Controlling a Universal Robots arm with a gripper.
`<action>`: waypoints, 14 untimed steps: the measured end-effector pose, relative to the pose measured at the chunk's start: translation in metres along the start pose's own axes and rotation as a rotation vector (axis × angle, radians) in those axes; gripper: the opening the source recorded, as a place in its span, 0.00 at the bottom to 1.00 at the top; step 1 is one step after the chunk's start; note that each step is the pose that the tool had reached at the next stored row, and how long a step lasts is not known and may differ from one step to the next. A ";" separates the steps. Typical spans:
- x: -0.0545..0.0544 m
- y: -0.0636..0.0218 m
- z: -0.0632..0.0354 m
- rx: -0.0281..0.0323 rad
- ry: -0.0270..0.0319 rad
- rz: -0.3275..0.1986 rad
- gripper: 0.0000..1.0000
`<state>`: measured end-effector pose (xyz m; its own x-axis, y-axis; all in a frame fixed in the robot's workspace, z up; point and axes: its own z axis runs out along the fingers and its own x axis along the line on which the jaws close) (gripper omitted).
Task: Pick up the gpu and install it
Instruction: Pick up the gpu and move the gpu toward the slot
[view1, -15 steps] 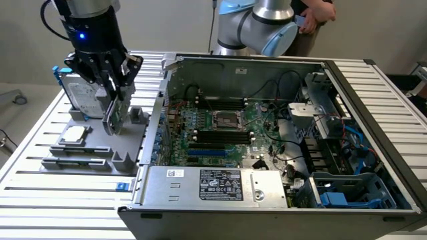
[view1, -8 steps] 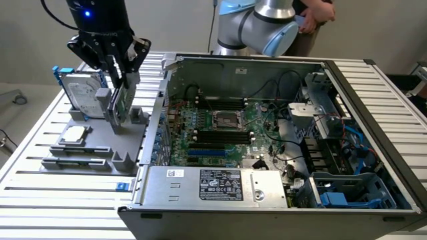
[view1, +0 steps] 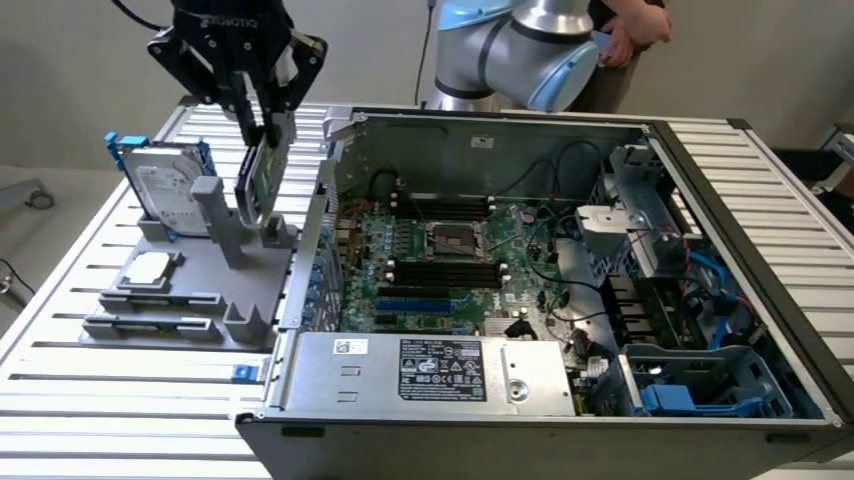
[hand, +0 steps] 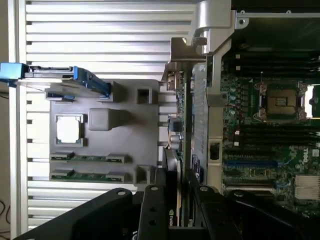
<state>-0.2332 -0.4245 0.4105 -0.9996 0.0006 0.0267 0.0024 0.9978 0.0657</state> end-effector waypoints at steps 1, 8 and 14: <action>-0.004 -0.0003 -0.0039 -0.0018 0.0000 0.000 0.26; -0.034 -0.0046 -0.0214 -0.0184 0.0005 -0.001 0.26; -0.061 -0.0100 -0.0228 -0.0249 0.0007 -0.001 0.26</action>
<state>-0.1715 -0.4360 0.4309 -0.9996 -0.0001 0.0273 0.0024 0.9959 0.0905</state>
